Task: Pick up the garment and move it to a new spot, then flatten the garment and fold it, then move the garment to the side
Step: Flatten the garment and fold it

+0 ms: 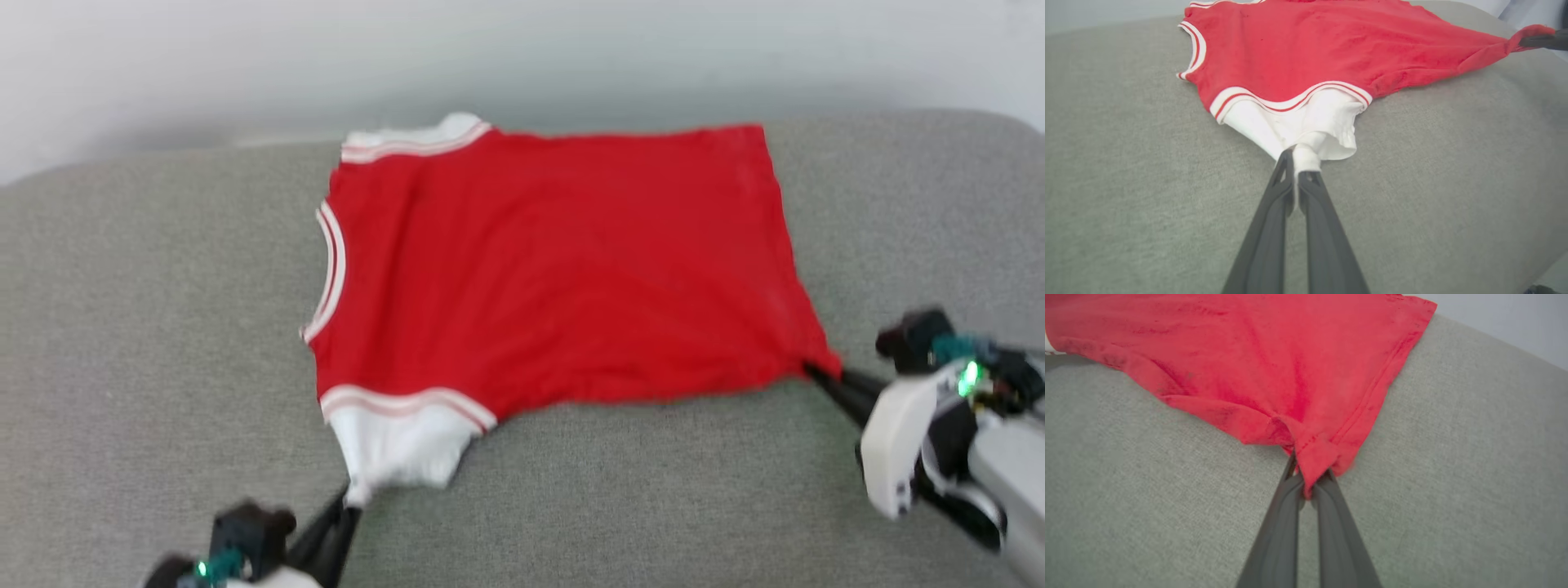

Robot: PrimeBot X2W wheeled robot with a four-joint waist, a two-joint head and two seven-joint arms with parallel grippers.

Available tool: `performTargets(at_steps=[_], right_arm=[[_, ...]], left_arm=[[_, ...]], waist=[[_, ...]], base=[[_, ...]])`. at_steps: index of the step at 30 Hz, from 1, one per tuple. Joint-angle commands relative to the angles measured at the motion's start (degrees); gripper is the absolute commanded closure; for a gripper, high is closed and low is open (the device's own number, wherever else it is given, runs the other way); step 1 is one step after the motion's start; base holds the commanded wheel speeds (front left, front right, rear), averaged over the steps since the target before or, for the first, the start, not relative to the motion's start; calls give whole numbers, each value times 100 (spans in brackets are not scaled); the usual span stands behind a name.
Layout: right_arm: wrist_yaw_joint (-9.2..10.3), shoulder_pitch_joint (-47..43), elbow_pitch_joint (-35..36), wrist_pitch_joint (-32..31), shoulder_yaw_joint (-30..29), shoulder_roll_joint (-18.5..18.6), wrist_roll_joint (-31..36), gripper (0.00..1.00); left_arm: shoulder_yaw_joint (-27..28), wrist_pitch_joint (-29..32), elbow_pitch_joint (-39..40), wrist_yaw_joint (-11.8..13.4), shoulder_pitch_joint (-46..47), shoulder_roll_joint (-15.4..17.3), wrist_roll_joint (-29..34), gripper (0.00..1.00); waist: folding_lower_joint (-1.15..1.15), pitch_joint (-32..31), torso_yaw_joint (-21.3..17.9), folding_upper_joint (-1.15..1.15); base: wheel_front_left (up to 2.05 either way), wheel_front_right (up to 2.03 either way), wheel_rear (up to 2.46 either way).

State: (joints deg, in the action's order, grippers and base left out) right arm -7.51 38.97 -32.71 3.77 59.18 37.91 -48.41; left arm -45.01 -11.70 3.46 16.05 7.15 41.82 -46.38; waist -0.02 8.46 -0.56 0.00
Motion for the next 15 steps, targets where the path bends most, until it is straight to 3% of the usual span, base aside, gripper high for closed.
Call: performTargets(at_steps=[1,7,15], right_arm=[[4,-196,86,16,14,77,-18,100],[4,-1401,587,-85,-294,450,-112,100],[4,-2564,1036,-345,-824,662,-44,100]], left_arm=[[-26,-7,71,78,-195,-7,-54,100],[-137,-122,267,412,-1231,-71,-406,100],[-194,-233,314,463,-2001,-179,-678,100]], waist=[[2,-167,20,0],[2,-613,37,0],[2,-842,76,0]], base=[[0,0,0],[0,0,0],[0,0,0]])
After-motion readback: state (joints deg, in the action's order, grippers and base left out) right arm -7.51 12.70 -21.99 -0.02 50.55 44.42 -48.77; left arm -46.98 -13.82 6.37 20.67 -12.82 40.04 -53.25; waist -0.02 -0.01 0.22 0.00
